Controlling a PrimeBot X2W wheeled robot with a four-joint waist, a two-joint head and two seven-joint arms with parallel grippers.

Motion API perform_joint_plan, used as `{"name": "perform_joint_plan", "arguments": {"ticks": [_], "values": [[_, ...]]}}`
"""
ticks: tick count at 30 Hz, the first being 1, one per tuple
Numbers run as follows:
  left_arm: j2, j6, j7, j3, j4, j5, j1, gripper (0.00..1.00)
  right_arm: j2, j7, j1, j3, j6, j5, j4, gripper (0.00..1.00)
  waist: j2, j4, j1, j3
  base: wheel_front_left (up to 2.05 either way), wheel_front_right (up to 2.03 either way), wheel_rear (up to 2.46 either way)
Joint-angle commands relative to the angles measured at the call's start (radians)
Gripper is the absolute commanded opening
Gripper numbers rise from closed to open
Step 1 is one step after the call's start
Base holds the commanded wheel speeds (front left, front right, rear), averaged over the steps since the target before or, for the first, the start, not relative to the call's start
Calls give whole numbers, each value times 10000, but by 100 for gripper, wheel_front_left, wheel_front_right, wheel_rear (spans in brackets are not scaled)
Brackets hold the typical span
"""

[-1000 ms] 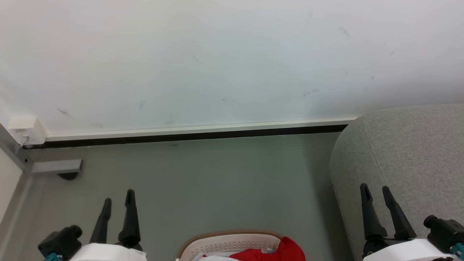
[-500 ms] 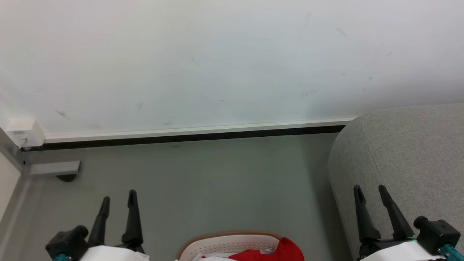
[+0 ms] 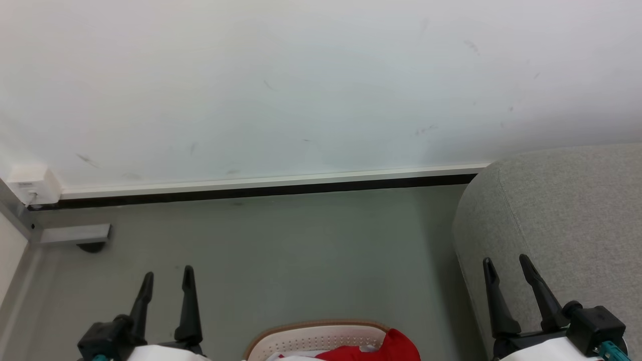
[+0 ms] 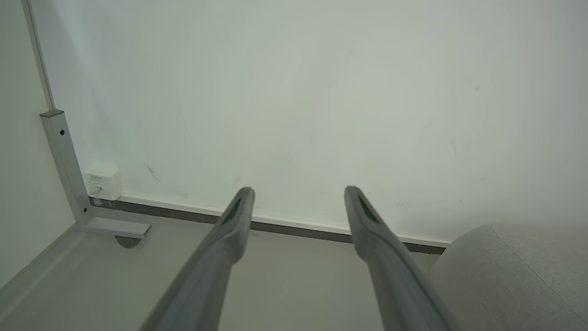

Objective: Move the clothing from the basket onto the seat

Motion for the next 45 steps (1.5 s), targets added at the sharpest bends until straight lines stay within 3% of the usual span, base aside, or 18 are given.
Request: {"name": "perform_joint_plan", "arguments": {"ticks": [1,26,45], "values": [[102,44,-88,-21,-100,312,30,100,-11,-90,-110,32,-16,-263,-62,100,0,7,0,-4,0,0,0],[73,146,-558,-54,-155,2023,199,100,-20,-568,36,197,-21,-1712,-280,100,0,-1,0,-26,0,0,0],[37,54,-546,-24,-57,1979,167,100,-20,-544,-109,140,-21,-1561,-258,100,0,-126,0,94,0,0,0]]}}
